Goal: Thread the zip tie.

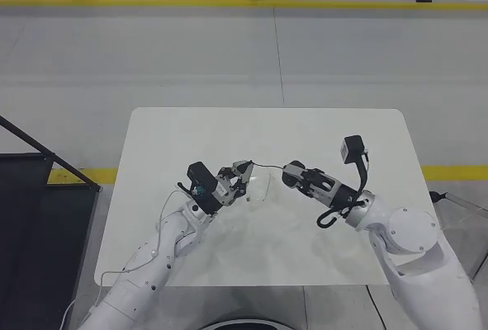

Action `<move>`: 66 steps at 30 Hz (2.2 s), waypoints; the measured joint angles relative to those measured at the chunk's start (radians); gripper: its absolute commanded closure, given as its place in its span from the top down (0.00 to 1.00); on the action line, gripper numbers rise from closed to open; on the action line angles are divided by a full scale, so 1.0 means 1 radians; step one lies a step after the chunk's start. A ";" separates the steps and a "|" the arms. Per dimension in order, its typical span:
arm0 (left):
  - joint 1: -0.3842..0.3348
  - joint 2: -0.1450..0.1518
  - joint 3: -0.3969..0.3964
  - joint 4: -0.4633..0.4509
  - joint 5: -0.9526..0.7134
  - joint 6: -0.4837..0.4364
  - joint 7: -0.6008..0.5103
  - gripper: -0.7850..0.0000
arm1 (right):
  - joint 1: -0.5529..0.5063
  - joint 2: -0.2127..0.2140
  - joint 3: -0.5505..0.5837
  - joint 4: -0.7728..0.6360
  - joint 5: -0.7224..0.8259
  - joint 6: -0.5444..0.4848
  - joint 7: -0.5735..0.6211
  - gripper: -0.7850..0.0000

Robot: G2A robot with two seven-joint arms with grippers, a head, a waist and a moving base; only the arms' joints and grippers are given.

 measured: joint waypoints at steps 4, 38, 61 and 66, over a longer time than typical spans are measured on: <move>0.000 0.000 0.000 0.000 0.000 0.000 0.000 0.00 | 0.001 -0.002 0.000 0.005 0.008 -0.014 -0.002 0.00; 0.000 0.000 0.000 0.000 0.000 0.000 0.000 0.00 | 0.060 -0.011 -0.054 0.053 -0.066 0.090 0.030 0.00; 0.034 -0.003 -0.022 -0.046 0.010 0.018 0.007 0.00 | 0.091 -0.009 -0.086 0.043 -0.166 0.255 0.046 0.00; 0.033 -0.003 -0.021 -0.046 0.031 0.010 0.003 0.00 | 0.093 -0.011 -0.082 0.041 -0.150 0.237 0.038 0.00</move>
